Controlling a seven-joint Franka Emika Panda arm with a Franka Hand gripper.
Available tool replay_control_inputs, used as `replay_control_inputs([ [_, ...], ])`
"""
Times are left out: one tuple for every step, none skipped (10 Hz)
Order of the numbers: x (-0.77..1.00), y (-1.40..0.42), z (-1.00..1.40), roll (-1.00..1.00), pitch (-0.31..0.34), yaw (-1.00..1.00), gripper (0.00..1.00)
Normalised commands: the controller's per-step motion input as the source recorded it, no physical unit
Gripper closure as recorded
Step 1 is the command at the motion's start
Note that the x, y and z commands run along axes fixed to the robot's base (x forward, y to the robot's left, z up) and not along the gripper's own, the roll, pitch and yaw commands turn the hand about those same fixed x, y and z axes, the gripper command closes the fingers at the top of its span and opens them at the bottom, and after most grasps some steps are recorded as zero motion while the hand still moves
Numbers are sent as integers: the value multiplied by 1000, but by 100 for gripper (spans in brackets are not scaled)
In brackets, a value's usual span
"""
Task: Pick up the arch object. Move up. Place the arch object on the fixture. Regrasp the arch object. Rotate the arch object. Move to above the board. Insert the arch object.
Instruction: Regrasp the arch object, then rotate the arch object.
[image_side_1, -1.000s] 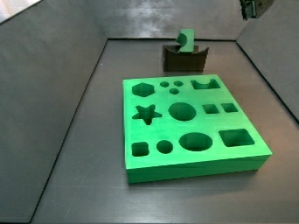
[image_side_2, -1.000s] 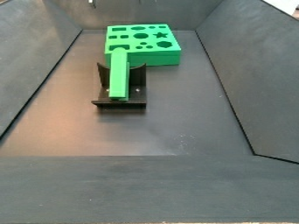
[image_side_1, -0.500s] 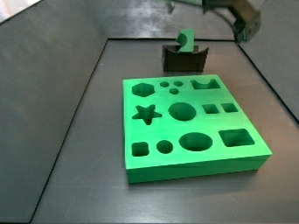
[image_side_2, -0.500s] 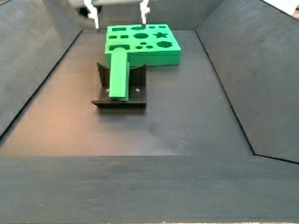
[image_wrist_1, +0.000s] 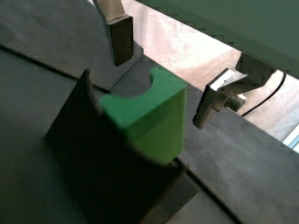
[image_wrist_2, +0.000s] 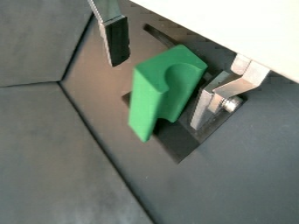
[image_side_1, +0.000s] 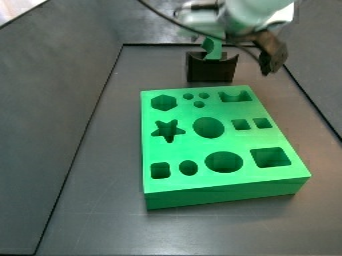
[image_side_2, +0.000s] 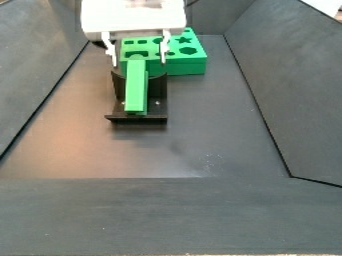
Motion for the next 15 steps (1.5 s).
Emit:
replay_control_inputs([
  [80,33,-864,74,-108,-111,0],
  [64,17,-649,69,-59,-112,0],
  [61,16,-489,65,-25,-106,0],
  [63,10,-286,61,13,-83,0],
  [34,-1,-224,48,43,-66,0],
  [21,-1,-212,42,42,-45,0],
  [23,1,-209,42,43,-27,0],
  [22,2,-207,43,44,-14,0],
  [22,2,-205,43,44,-4,0],
  [22,3,-204,43,44,4,0],
  [0,0,0,0,0,0,100],
  [-887,112,1000,0,0,0,100],
  [-885,111,1000,-30,-26,5,100],
  [-887,114,1000,-55,-41,13,100],
  [-890,100,1000,-78,-56,16,100],
])
